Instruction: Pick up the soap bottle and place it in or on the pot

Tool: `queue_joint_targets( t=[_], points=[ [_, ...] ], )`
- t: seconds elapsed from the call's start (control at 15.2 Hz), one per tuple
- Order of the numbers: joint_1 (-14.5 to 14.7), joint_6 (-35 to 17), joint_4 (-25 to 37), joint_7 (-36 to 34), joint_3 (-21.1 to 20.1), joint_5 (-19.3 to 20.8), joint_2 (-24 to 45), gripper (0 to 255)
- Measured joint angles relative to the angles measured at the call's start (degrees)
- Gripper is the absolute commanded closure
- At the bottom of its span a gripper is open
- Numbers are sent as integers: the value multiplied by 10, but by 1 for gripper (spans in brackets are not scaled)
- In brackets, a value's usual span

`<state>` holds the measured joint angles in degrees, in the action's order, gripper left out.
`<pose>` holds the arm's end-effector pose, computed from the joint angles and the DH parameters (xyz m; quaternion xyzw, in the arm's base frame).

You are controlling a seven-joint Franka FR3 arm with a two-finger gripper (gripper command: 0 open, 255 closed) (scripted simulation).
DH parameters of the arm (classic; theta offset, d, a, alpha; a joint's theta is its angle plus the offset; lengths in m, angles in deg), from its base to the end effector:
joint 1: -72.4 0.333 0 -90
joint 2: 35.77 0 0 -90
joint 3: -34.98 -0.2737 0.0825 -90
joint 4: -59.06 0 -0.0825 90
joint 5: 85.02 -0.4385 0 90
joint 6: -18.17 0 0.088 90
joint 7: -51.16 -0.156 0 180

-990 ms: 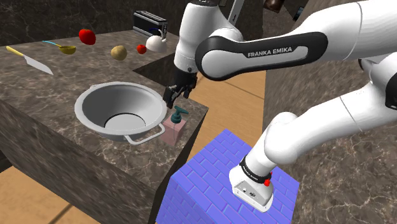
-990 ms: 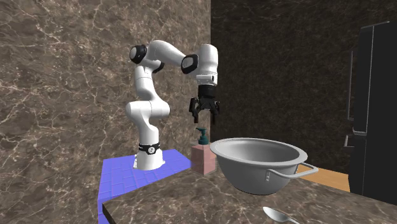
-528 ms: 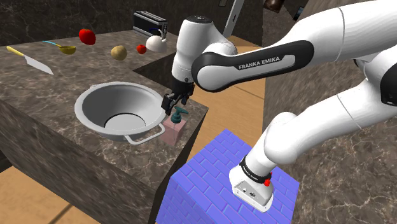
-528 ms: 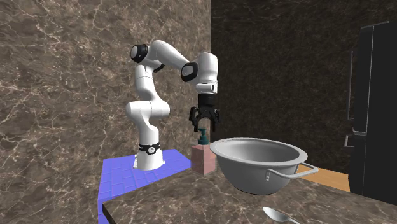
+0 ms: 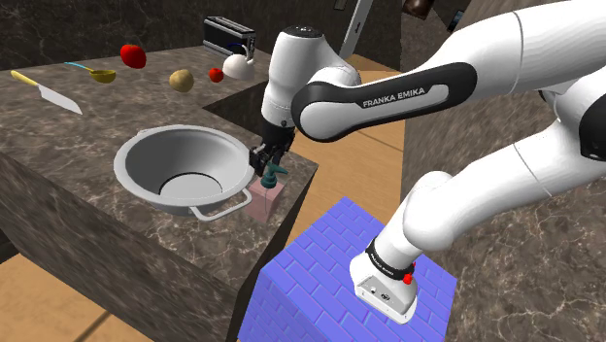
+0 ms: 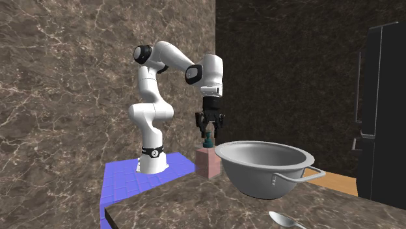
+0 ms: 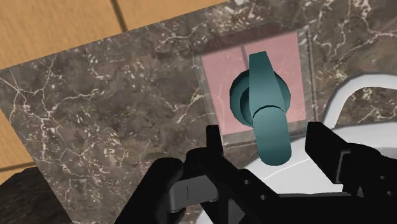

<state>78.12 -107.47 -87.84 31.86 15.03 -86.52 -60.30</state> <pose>0.4328 0.1881 0.2898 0.9974 0.0347 0.0386 0.0495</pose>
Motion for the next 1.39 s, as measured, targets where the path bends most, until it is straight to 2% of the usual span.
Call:
queue_joint_targets(
  t=[0.59,1.39],
  points=[
    [0,-1,1,0,0,0,-1,255],
    [2,91,58,14,13,-5,-35,255]
  ],
)
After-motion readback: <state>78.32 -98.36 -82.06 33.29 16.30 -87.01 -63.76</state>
